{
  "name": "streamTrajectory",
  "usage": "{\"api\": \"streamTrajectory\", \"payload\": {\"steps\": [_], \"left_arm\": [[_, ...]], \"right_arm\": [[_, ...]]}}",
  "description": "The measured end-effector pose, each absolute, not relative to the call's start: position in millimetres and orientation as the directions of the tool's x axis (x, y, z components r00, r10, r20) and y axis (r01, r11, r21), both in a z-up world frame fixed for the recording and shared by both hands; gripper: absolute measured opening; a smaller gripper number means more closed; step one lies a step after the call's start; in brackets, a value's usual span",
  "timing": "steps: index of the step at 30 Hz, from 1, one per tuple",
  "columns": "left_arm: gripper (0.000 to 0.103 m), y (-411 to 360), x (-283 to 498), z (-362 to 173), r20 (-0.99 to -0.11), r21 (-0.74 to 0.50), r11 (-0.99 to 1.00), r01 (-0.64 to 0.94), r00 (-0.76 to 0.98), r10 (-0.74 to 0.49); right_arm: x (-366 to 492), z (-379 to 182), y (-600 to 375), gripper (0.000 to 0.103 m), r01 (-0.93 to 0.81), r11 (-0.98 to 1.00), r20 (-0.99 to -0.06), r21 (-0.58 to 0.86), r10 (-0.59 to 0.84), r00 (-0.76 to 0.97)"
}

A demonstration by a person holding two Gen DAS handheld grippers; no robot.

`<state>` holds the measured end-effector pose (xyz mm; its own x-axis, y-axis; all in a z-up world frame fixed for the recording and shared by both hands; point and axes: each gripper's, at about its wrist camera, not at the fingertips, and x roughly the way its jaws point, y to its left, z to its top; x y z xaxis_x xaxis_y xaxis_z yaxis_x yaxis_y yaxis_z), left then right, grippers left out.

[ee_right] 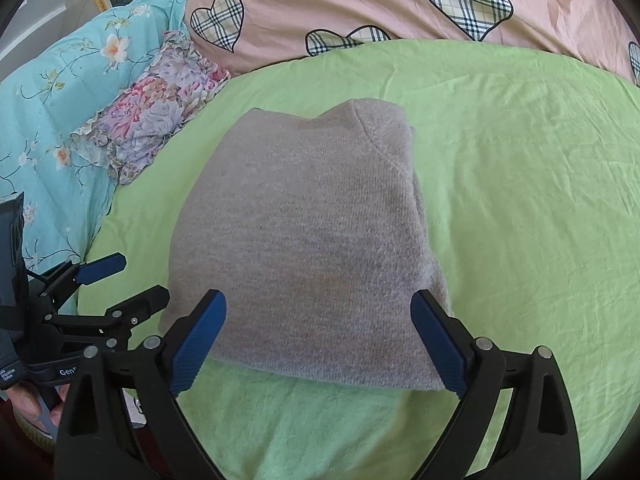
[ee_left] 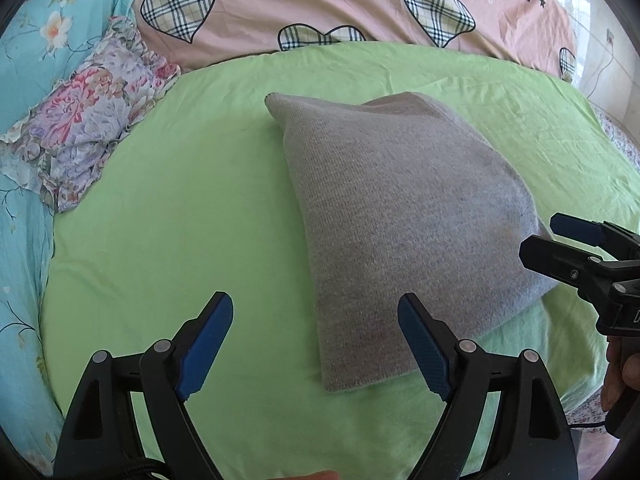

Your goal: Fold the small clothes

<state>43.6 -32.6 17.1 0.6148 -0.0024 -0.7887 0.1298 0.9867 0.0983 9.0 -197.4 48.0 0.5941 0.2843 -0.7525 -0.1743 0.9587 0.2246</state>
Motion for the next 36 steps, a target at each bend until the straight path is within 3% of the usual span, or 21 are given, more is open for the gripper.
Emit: {"api": "streamTrajectory", "payload": {"steps": [15, 36], "left_arm": [[0.088, -28, 53, 15, -0.778, 0.142, 0.986, 0.090, 0.626, 0.055], [0.091, -30, 47, 19, -0.767, 0.130, 0.988, 0.086, 0.640, 0.045]], "right_arm": [[19, 44, -196, 0.095, -0.171, 0.958, -0.754, 0.230, 0.286, 0.591], [13, 45, -187, 0.095, -0.184, 0.954, -0.753, 0.237, 0.299, 0.586]]}}
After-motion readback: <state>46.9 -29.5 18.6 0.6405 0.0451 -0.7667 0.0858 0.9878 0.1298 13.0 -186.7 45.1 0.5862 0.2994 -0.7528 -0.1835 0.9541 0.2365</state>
